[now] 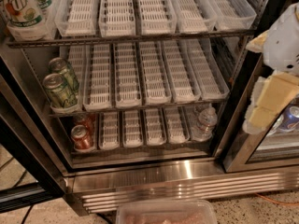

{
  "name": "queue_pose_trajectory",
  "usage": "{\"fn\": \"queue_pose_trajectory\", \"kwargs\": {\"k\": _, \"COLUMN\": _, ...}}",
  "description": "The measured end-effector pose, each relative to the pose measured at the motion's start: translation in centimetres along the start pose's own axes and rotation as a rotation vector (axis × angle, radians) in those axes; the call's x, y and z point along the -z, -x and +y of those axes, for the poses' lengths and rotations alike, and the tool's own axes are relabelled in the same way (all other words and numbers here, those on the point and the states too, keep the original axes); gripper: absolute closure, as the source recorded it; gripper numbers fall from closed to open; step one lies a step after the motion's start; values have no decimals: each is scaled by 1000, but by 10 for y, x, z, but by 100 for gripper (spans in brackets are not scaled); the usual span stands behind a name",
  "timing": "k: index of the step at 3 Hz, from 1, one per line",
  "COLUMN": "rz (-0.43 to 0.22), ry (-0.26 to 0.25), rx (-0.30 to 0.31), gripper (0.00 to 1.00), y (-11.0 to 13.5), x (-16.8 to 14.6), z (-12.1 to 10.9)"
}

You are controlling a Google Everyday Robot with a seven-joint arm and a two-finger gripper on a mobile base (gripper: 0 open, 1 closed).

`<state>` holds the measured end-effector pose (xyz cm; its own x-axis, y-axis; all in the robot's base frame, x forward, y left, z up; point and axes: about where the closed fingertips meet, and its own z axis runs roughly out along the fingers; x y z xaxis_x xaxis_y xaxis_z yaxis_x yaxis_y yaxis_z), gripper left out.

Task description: Pick green can from middle shelf of fridge

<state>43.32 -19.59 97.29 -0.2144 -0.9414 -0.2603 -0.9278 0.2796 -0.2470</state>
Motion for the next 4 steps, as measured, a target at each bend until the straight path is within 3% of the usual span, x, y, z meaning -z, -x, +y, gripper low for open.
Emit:
{"fn": "queue_pose_trajectory", "kwargs": {"k": 2, "rz": -251, "ry": 19, "rx": -64, "gripper": 0, "y": 88, "x": -44, "z": 48}}
{"fn": "queue_pose_trajectory", "kwargs": {"k": 3, "rz": -337, "ry": 49, "rx": -50, "gripper": 0, "y": 118, "x": -58, "z": 63}}
{"fn": "queue_pose_trajectory", "kwargs": {"k": 4, "rz": -347, "ry": 50, "rx": -51, "gripper": 0, "y": 121, "x": -57, "z": 63}}
